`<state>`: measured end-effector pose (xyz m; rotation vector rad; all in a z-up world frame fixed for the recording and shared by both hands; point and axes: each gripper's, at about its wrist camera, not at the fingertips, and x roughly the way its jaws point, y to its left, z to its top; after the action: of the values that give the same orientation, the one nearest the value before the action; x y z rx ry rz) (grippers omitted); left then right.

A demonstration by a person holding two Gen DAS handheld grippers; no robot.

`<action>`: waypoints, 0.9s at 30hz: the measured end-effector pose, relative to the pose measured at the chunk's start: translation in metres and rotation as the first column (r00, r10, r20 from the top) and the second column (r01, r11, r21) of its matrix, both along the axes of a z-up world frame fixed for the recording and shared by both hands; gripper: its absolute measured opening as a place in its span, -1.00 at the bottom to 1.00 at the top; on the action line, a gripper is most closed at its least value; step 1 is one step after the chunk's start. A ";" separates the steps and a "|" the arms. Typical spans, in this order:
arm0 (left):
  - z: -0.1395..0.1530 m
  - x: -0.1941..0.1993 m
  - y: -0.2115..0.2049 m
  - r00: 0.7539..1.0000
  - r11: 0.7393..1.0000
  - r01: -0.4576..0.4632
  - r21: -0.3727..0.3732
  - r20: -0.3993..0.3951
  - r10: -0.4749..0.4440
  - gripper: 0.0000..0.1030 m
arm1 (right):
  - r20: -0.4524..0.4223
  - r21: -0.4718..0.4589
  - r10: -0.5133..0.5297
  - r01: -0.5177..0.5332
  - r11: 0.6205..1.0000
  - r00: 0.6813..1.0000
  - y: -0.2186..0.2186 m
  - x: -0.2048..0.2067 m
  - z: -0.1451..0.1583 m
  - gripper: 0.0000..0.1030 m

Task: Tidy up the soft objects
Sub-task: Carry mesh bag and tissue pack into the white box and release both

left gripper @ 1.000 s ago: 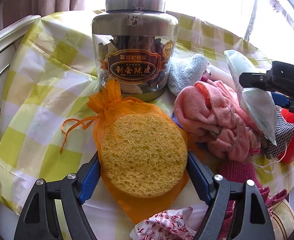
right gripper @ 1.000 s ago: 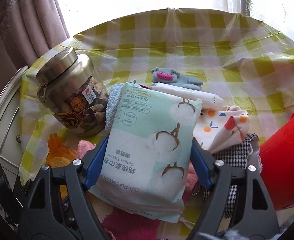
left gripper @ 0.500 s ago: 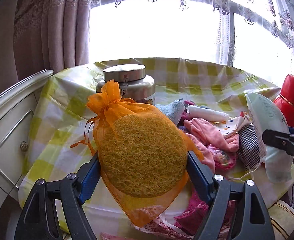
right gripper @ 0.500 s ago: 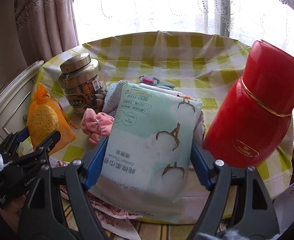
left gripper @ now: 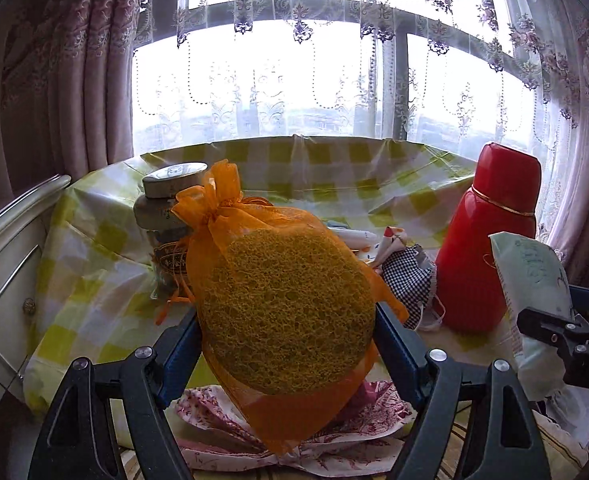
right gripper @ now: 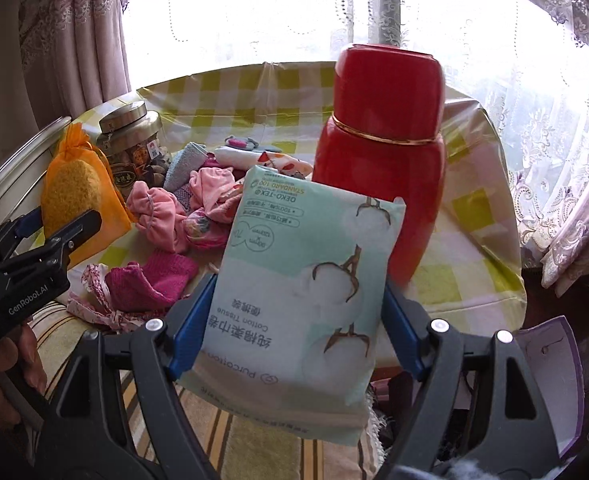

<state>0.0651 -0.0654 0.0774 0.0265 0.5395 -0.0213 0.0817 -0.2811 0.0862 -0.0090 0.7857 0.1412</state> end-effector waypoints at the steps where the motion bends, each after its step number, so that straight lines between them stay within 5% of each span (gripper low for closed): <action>1: 0.000 -0.002 -0.006 1.000 1.000 0.013 0.000 0.001 -0.013 0.57 | -0.003 -0.003 -0.013 0.013 1.000 1.000 -0.008 -0.005 -0.001 0.56; 18: 0.005 -0.025 -0.097 0.970 0.970 0.242 -0.014 -0.024 -0.242 0.58 | -0.020 -0.052 -0.247 0.246 0.968 0.969 -0.124 -0.049 -0.006 0.56; 27: 0.001 -0.035 -0.153 0.907 0.908 0.413 -0.067 -0.065 -0.417 0.58 | -0.040 -0.116 -0.364 0.358 0.927 0.930 -0.179 -0.064 -0.012 0.57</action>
<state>0.0304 -0.2184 0.0779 0.0905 0.6034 -0.4558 0.0179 -0.4597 0.0738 0.0392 0.8426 -0.2529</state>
